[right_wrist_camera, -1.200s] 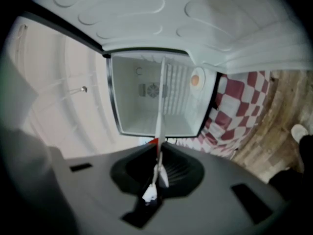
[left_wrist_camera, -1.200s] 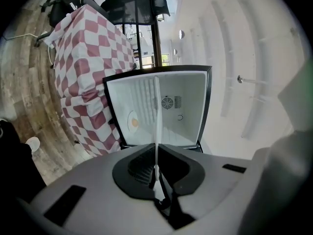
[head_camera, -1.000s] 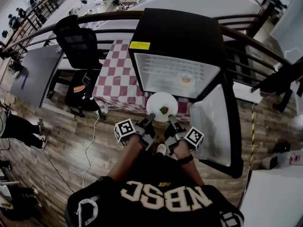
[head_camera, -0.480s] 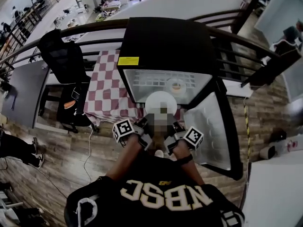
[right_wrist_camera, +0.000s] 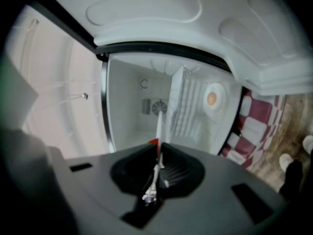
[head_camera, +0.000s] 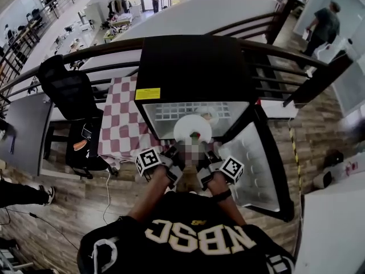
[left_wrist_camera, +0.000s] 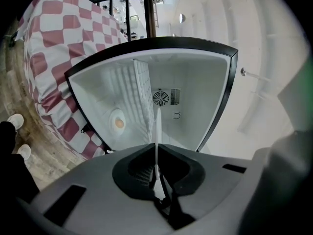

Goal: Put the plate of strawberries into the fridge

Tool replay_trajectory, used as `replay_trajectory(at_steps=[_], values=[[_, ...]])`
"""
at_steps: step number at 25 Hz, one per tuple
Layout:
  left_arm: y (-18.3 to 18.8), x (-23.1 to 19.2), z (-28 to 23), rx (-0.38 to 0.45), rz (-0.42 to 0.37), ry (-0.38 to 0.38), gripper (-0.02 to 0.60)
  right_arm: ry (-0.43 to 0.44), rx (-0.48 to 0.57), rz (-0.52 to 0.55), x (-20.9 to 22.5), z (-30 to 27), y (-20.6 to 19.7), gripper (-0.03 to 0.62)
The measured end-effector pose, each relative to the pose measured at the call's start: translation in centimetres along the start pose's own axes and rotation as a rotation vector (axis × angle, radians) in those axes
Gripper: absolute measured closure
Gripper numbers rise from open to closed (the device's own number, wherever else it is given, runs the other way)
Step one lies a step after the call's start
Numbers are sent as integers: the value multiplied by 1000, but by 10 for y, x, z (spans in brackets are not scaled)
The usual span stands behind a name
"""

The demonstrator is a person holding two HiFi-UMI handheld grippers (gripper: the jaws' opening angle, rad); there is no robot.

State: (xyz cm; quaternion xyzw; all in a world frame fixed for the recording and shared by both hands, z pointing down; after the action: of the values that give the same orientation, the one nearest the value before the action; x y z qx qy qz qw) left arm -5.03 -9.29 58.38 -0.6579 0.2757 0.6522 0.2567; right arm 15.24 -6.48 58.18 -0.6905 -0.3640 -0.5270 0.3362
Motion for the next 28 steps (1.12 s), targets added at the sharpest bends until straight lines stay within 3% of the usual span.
replay_trajectory(at_steps=[28], values=[[44, -9, -27, -2, 23, 10, 552, -36, 8, -4, -1, -48, 14, 557]])
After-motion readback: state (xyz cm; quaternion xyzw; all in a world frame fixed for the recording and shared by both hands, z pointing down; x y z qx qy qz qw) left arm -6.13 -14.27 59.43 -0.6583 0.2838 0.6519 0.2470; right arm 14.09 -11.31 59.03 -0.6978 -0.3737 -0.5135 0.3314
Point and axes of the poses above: the fingertips, and each gripper's own axes: z backward along the fingers, x to its right, y out of its top, the point moved 9 cm from there along z, backward along the fingers, and after that the axes turned 6 degrees about -y, right-handed, at the moved point
